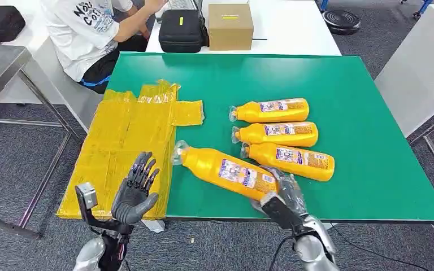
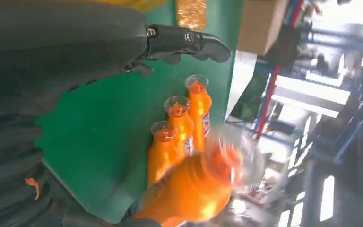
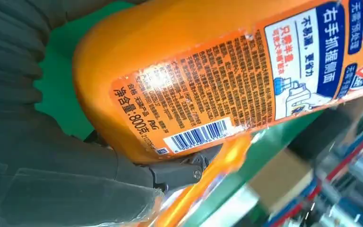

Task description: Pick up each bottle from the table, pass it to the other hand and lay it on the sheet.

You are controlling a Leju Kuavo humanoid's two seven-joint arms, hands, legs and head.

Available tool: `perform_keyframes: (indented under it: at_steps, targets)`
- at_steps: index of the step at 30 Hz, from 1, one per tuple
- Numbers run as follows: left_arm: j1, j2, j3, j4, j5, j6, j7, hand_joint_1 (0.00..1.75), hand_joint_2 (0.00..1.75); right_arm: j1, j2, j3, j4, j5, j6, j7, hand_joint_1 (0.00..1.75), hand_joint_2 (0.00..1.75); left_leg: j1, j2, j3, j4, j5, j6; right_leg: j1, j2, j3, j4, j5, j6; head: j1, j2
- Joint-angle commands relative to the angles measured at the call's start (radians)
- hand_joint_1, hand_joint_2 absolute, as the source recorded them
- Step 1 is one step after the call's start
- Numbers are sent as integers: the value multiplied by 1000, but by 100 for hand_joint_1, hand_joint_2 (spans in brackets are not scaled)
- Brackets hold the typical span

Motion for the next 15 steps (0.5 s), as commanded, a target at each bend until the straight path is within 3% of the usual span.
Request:
perform_keyframes:
  at_steps: [1, 8, 15]
  targets:
    - [-99, 74, -63, 99, -56, 3, -24, 0, 175, -132, 42, 73, 211, -26, 12, -21, 175, 175, 1, 2, 3, -1, 0, -2, 1, 1, 3, -1, 0, -1, 0, 0]
    - [-168, 55, -67, 169, -84, -14, -34, 0, 175, -179, 96, 116, 256, -49, 35, -44, 175, 175, 2, 2, 4, 0, -1, -3, 2, 1, 4, -1, -1, -2, 0, 0]
    - [-156, 55, -58, 155, -64, -31, -36, 0, 175, -183, 98, 131, 285, -66, 26, -55, 175, 175, 2, 1, 4, -1, -1, -3, 2, 0, 4, -1, 0, -2, 0, 0]
